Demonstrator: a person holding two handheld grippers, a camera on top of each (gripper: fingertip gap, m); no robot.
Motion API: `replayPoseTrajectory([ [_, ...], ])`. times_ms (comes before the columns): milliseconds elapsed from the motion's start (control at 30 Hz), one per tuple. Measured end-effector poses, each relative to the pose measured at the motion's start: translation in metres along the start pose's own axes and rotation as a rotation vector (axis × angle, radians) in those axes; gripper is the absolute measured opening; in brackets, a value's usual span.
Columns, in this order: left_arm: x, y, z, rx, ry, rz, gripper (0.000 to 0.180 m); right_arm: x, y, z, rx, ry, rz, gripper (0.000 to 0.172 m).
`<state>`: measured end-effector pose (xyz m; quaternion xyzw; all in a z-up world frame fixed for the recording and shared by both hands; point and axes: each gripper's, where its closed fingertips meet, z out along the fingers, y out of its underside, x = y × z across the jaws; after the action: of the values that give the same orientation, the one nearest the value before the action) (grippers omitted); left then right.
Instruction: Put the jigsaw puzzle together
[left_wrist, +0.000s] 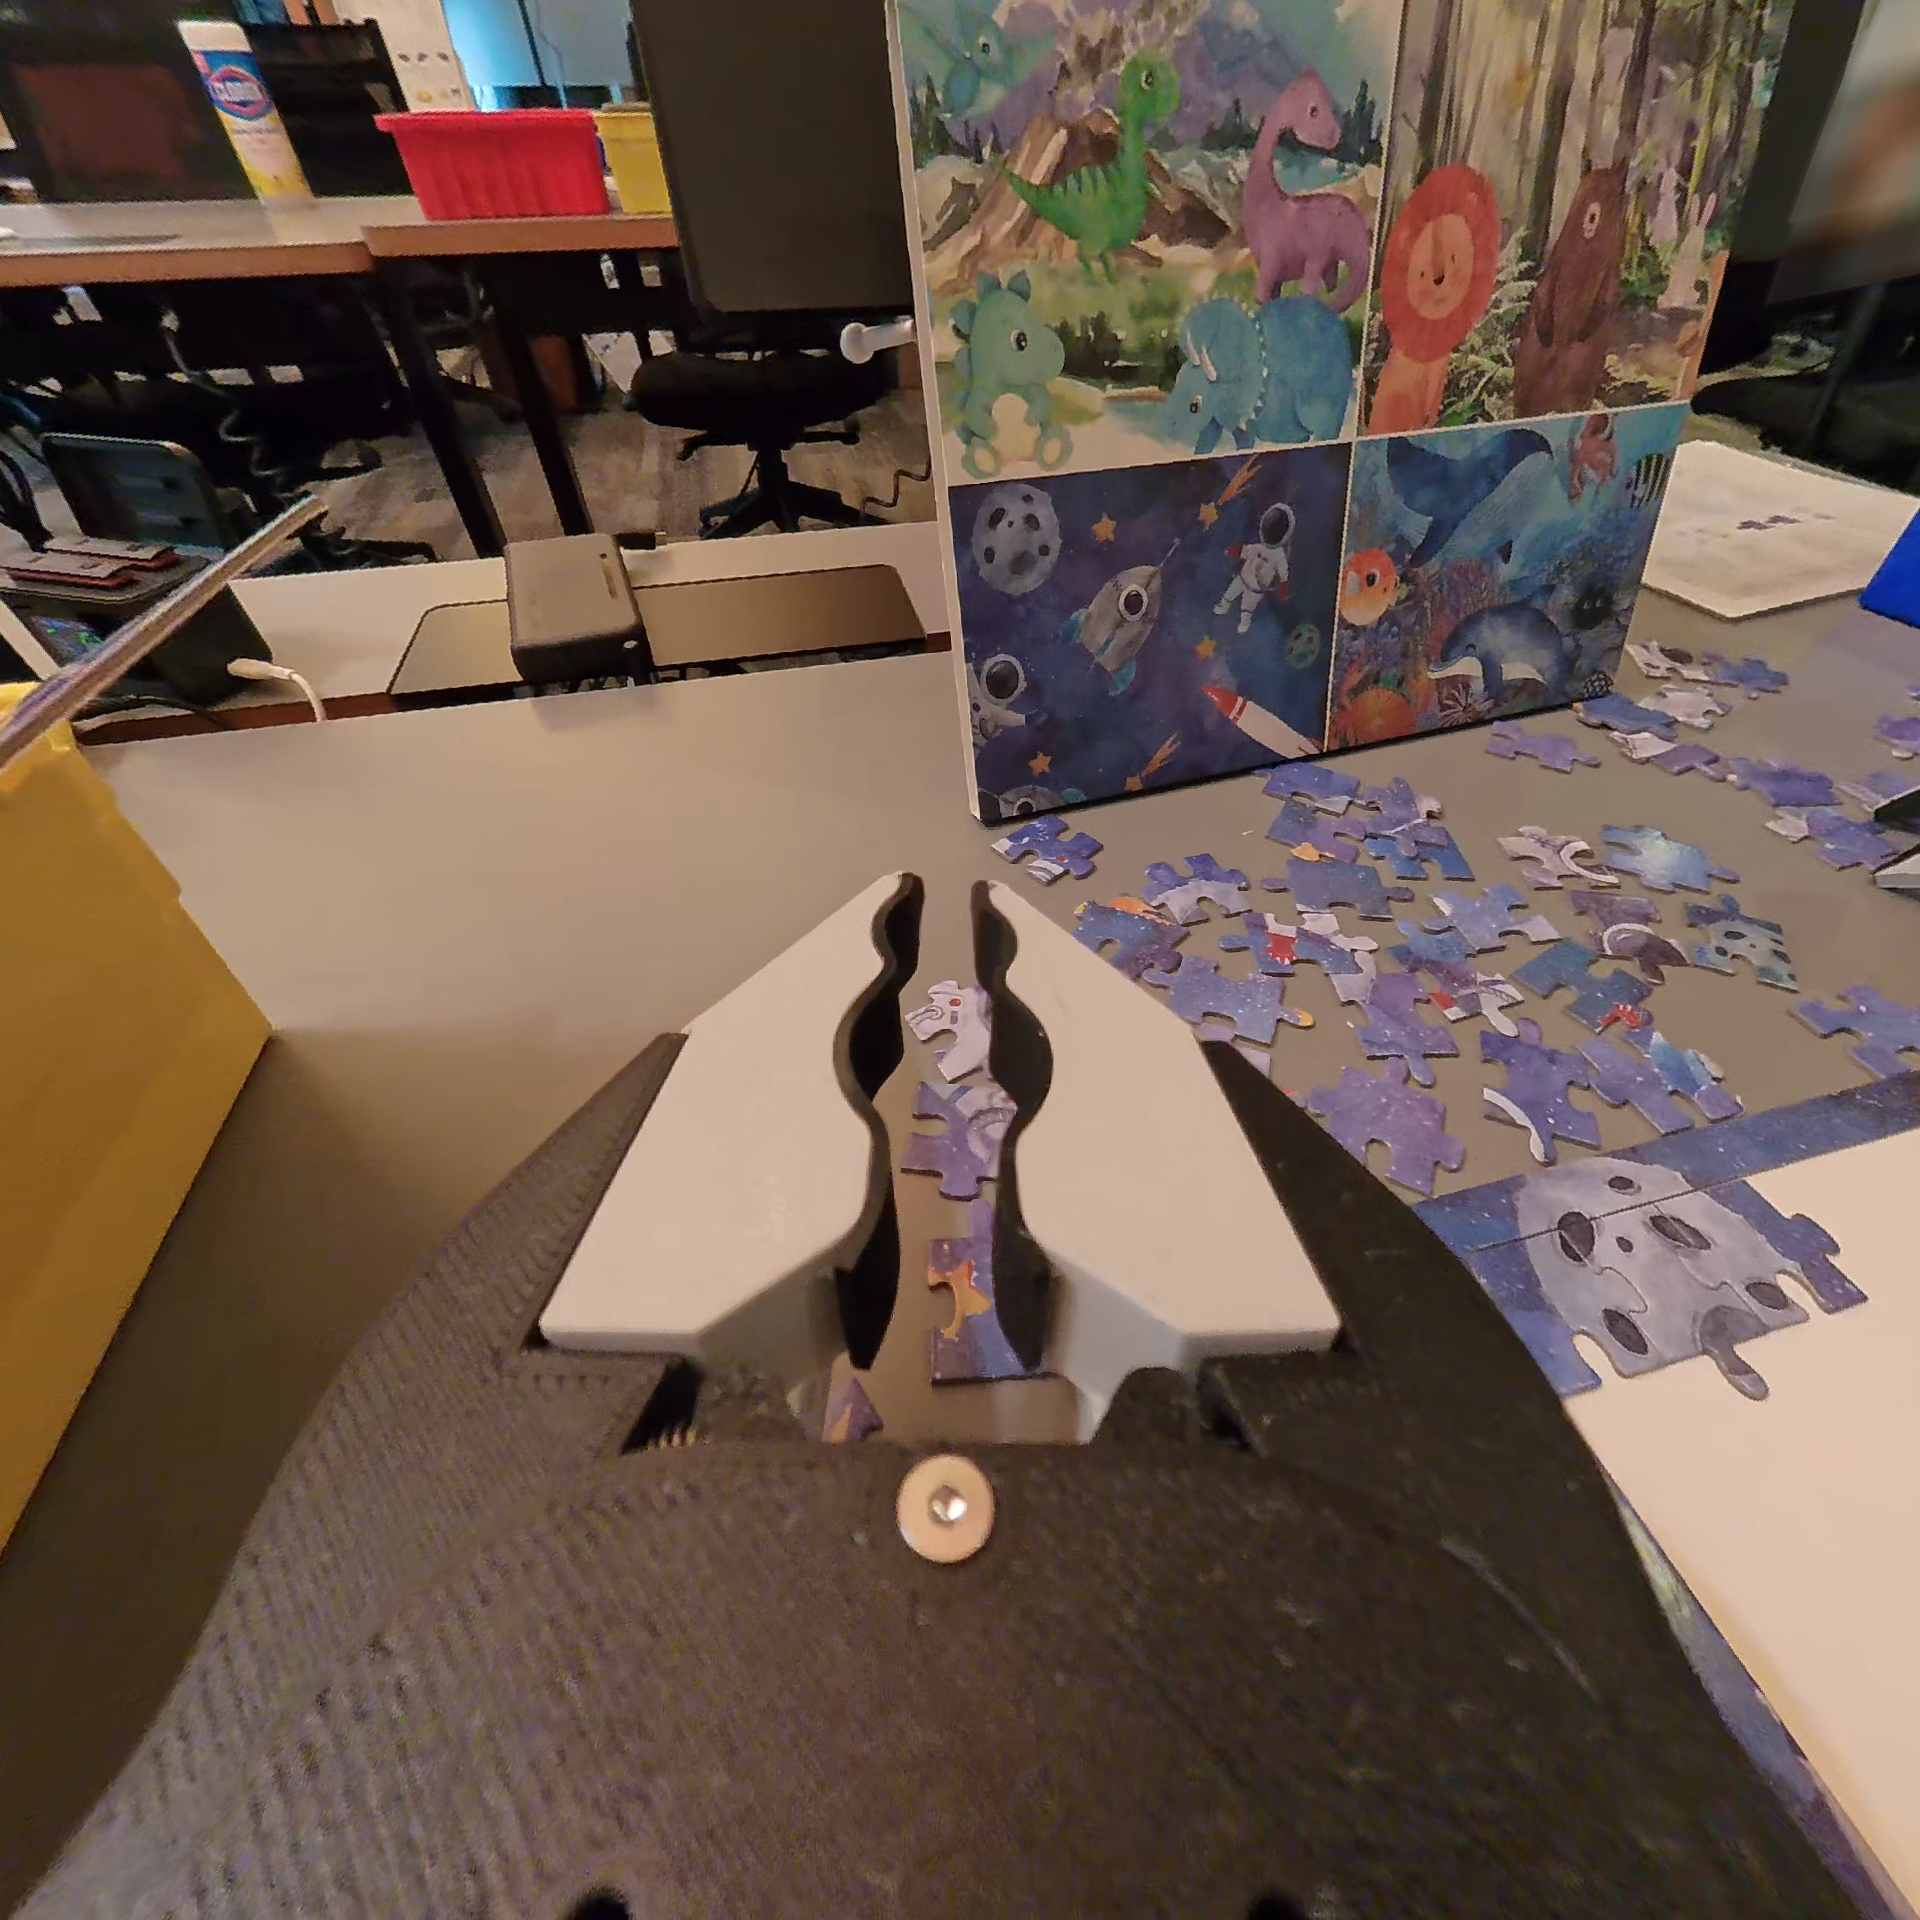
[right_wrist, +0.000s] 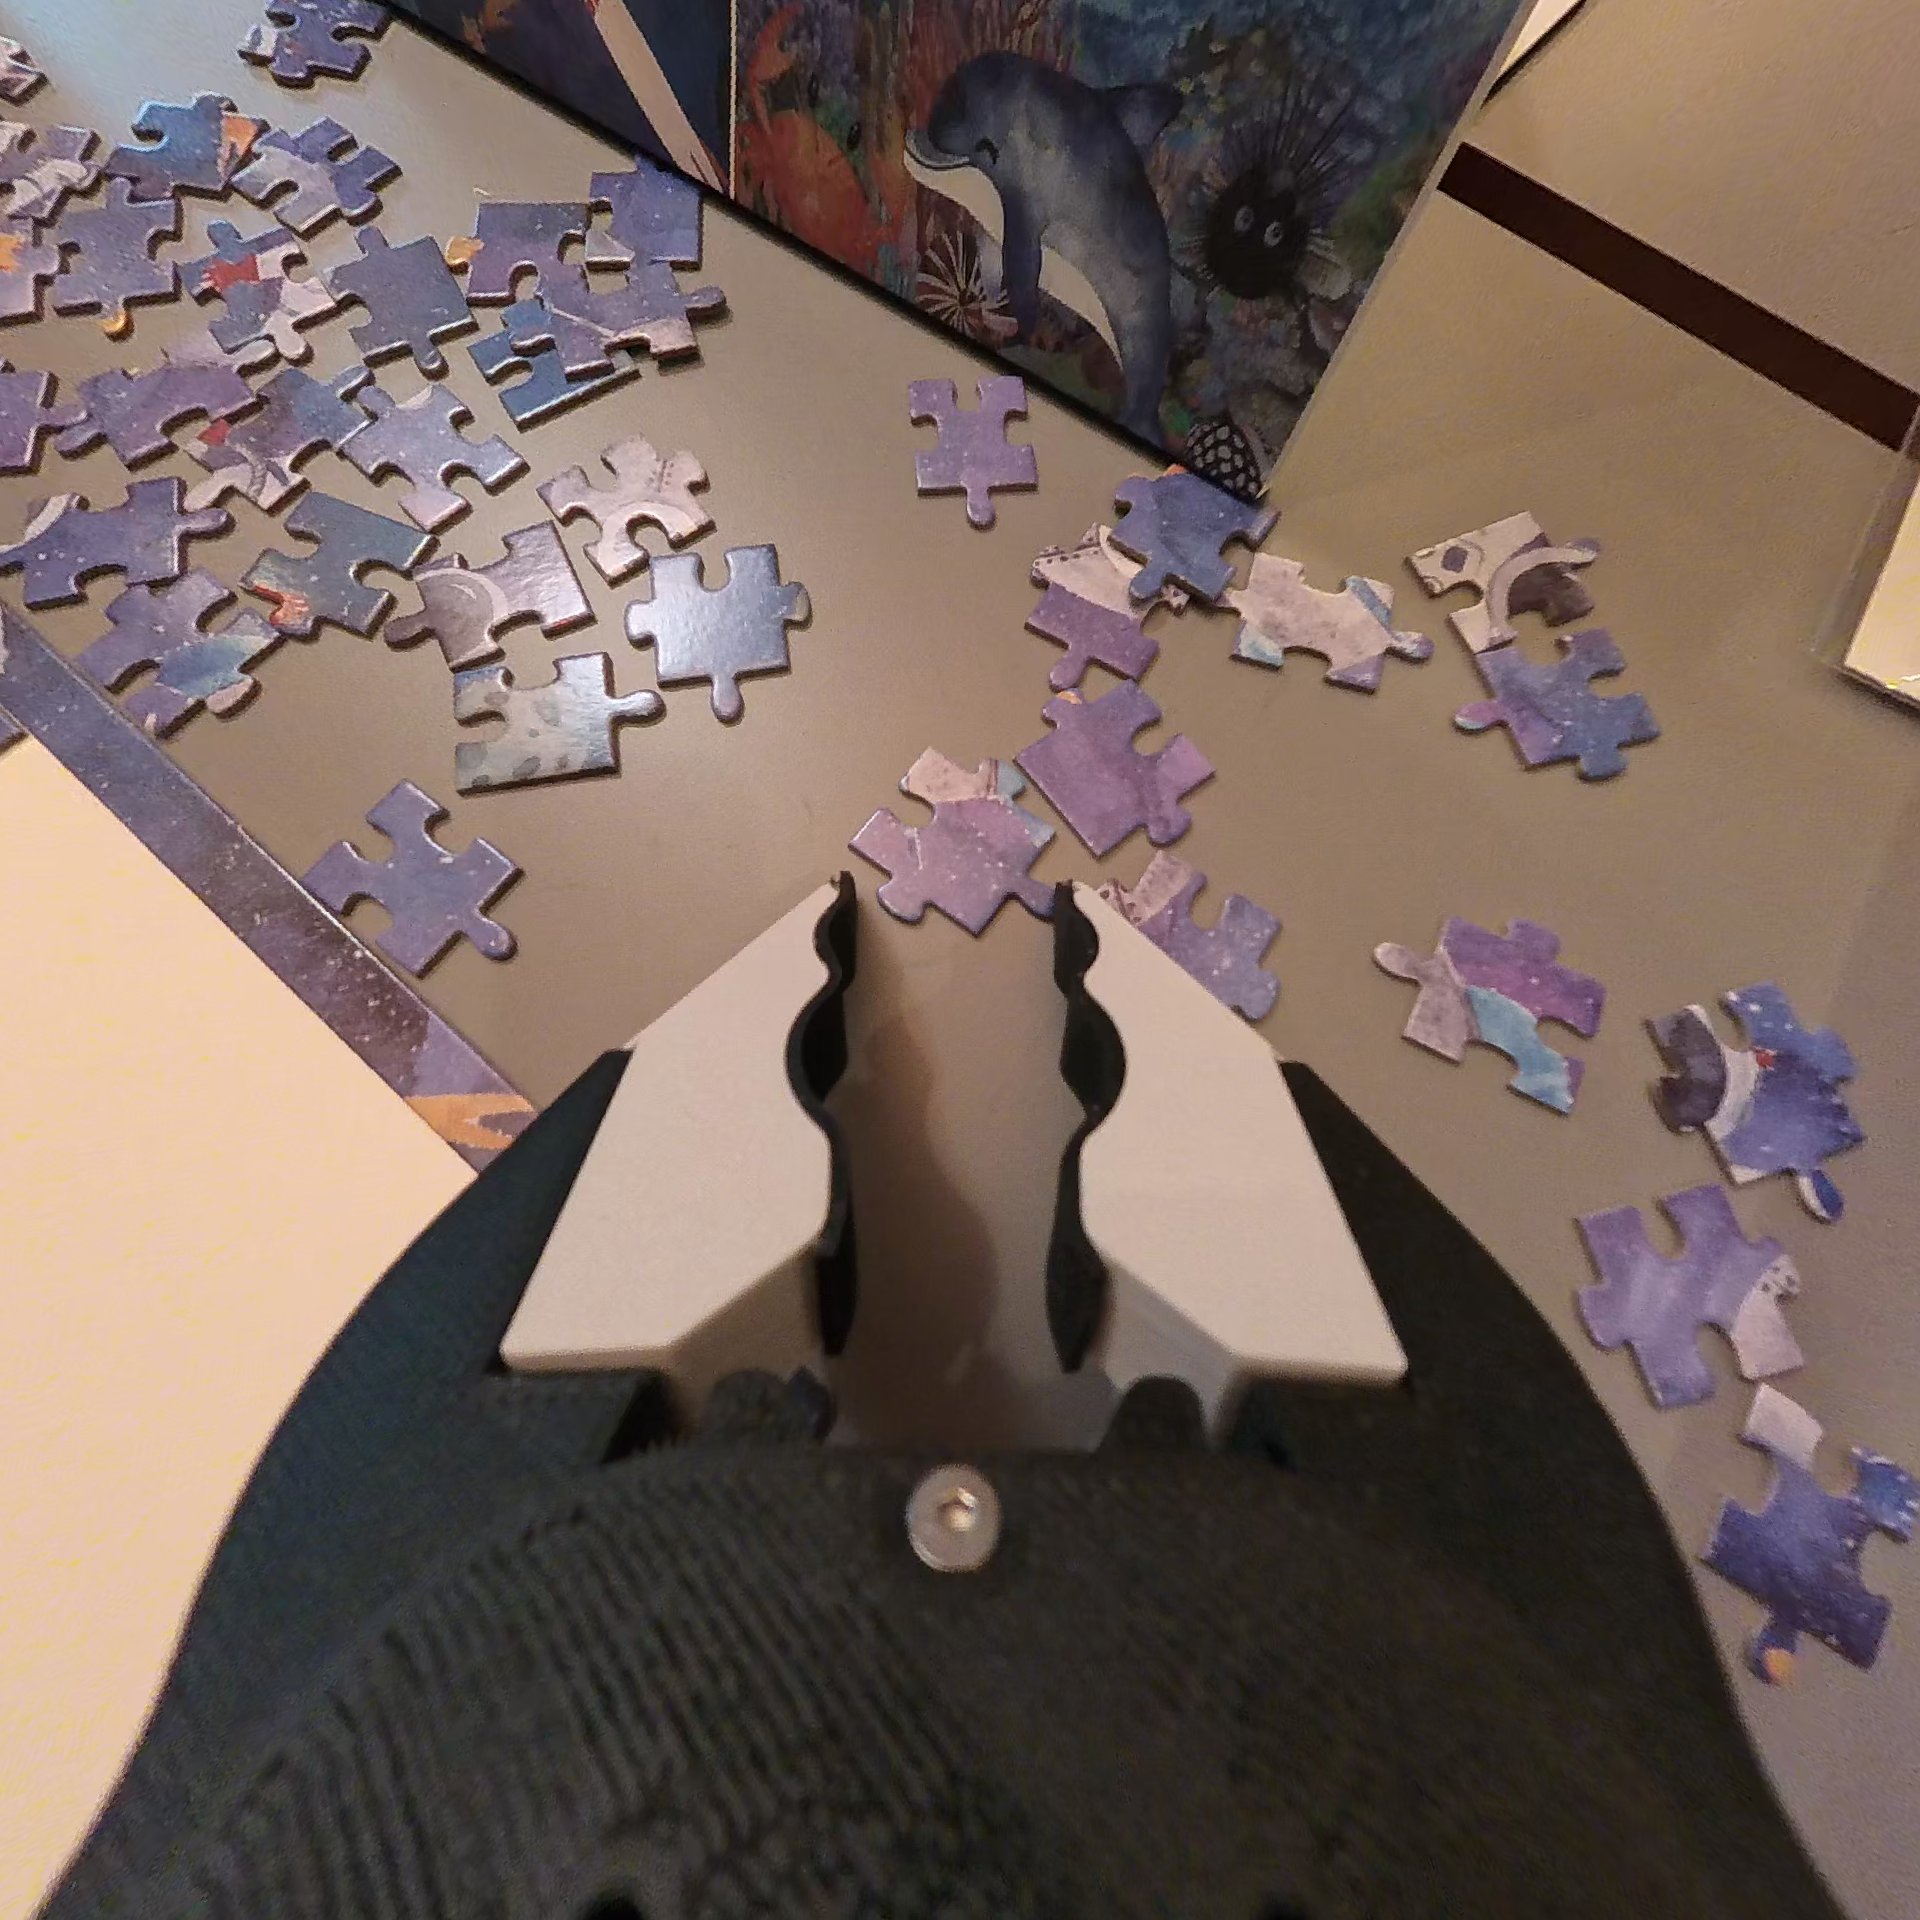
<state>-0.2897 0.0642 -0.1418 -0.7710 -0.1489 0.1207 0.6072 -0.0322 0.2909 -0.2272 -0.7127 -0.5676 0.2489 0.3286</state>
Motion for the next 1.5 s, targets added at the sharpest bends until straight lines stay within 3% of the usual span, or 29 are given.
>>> replayPoseTrajectory([
  [100,-0.002,-0.005,-0.003,0.030,-0.015,0.005,0.000,0.000,0.000,0.000,0.000,0.000,0.000,0.037],
  [1000,-0.002,0.001,0.000,-0.003,-0.026,0.033,0.001,0.000,0.000,0.000,0.001,0.003,-0.002,0.037],
  [1267,0.001,0.034,0.011,-0.196,-0.010,0.054,0.027,0.000,0.000,0.000,0.001,0.003,-0.003,0.037],
  [1500,-0.005,0.052,0.012,-0.315,-0.045,0.057,0.034,0.000,0.000,0.000,0.001,0.004,-0.004,0.037],
])
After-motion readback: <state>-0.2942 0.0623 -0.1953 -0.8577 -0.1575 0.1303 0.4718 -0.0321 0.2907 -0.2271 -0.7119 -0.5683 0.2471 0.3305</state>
